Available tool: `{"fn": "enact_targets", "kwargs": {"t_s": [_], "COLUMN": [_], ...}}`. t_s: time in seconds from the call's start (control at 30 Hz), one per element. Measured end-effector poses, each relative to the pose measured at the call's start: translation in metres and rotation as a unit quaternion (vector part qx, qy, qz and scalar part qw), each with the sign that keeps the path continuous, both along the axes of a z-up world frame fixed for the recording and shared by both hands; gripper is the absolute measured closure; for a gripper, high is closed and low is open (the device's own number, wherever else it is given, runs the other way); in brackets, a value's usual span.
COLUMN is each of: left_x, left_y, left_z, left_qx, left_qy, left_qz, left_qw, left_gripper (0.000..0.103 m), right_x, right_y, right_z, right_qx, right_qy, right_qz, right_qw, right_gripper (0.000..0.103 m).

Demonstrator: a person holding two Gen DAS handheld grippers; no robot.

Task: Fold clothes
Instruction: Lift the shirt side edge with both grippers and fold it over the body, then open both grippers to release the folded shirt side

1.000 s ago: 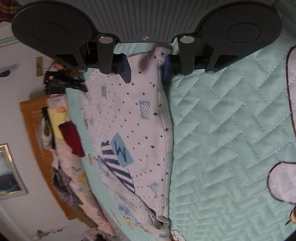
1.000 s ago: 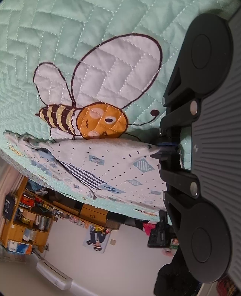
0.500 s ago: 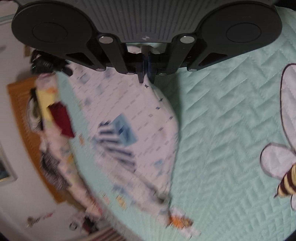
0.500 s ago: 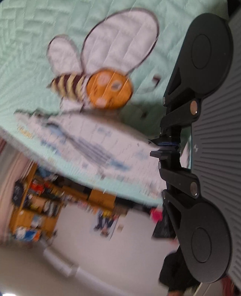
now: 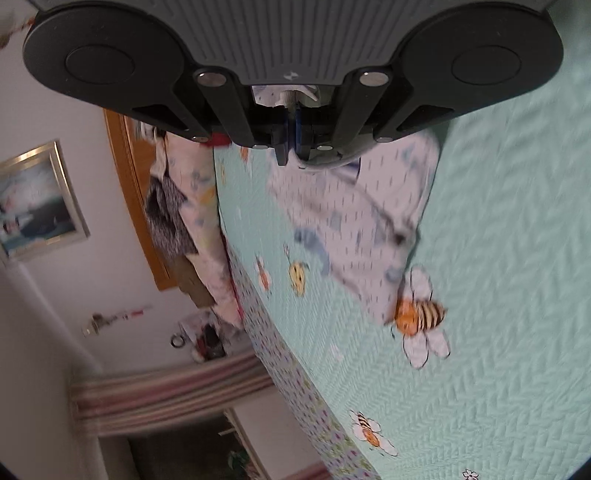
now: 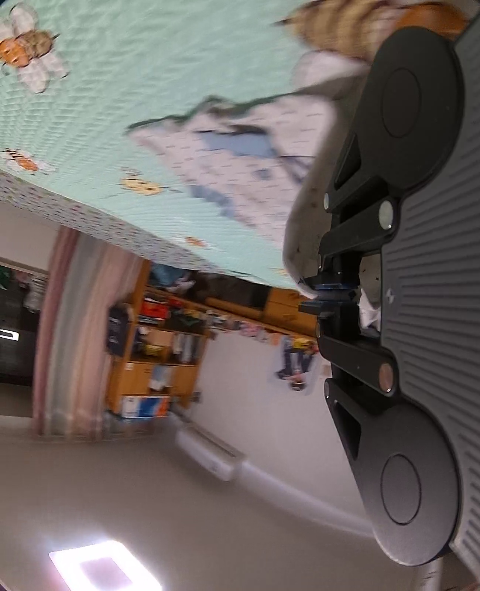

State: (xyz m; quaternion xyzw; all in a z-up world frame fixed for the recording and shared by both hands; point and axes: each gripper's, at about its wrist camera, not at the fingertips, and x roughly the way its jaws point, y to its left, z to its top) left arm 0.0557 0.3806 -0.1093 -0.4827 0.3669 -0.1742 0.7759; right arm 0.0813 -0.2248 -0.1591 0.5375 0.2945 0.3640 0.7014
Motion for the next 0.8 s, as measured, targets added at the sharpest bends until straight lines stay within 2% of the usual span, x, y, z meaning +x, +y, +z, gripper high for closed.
{"fn": "enact_targets", "kwargs": {"t_s": [0.1,0.2,0.27,0.3,0.37,0.4,0.43,0.47,0.5,0.53,0.57,0.63,0.7,0.8], "left_x": [0.046,0.101,0.131,0.143,0.158,0.161,0.16,0.156,0.153,0.147,0.139,0.126,0.112,0.094], "left_y": [0.004,0.007,0.007,0.005,0.003,0.004,0.007,0.011,0.015,0.02,0.022,0.025,0.023,0.009], "left_z": [-0.009,-0.027,-0.044,-0.05,-0.059,-0.062,-0.063,-0.061,-0.059,-0.056,-0.051,-0.042,-0.038,-0.036], "left_qx": [0.005,0.01,0.031,0.045,0.066,0.071,0.059,0.045,0.031,0.025,0.028,0.036,0.033,0.039], "left_qy": [0.027,0.061,0.088,0.095,0.108,0.114,0.102,0.091,0.081,0.071,0.06,0.042,0.034,0.026], "left_qz": [0.022,0.047,0.069,0.066,0.067,0.075,0.081,0.088,0.096,0.109,0.117,0.125,0.12,0.081], "left_qw": [0.9994,0.997,0.9933,0.9923,0.9897,0.988,0.9898,0.9909,0.9916,0.9913,0.9909,0.9906,0.9917,0.9956], "left_gripper": [0.101,0.099,0.1,0.098,0.079,0.077,0.076,0.063,0.055,0.042,0.04,0.04,0.04,0.04], "right_x": [0.046,0.098,0.129,0.144,0.164,0.167,0.167,0.168,0.168,0.168,0.169,0.171,0.171,0.17], "right_y": [0.0,0.002,0.005,0.008,0.013,0.012,0.009,0.006,0.004,0.003,0.004,0.011,0.021,0.039], "right_z": [-0.009,-0.03,-0.049,-0.058,-0.075,-0.08,-0.085,-0.089,-0.09,-0.088,-0.085,-0.08,-0.071,-0.055], "right_qx": [0.016,0.031,0.001,-0.014,-0.037,-0.03,0.001,0.031,0.047,0.048,0.043,0.025,-0.015,-0.085], "right_qy": [0.018,0.059,0.101,0.111,0.139,0.152,0.152,0.151,0.149,0.145,0.14,0.142,0.144,0.133], "right_qz": [-0.022,-0.05,-0.081,-0.078,-0.076,-0.09,-0.096,-0.102,-0.105,-0.105,-0.095,-0.065,-0.03,0.018], "right_qw": [0.999,0.997,0.992,0.991,0.987,0.984,0.984,0.983,0.982,0.983,0.985,0.987,0.989,0.987], "right_gripper": [0.097,0.097,0.097,0.097,0.092,0.086,0.072,0.059,0.043,0.041,0.041,0.04,0.04,0.04]}}
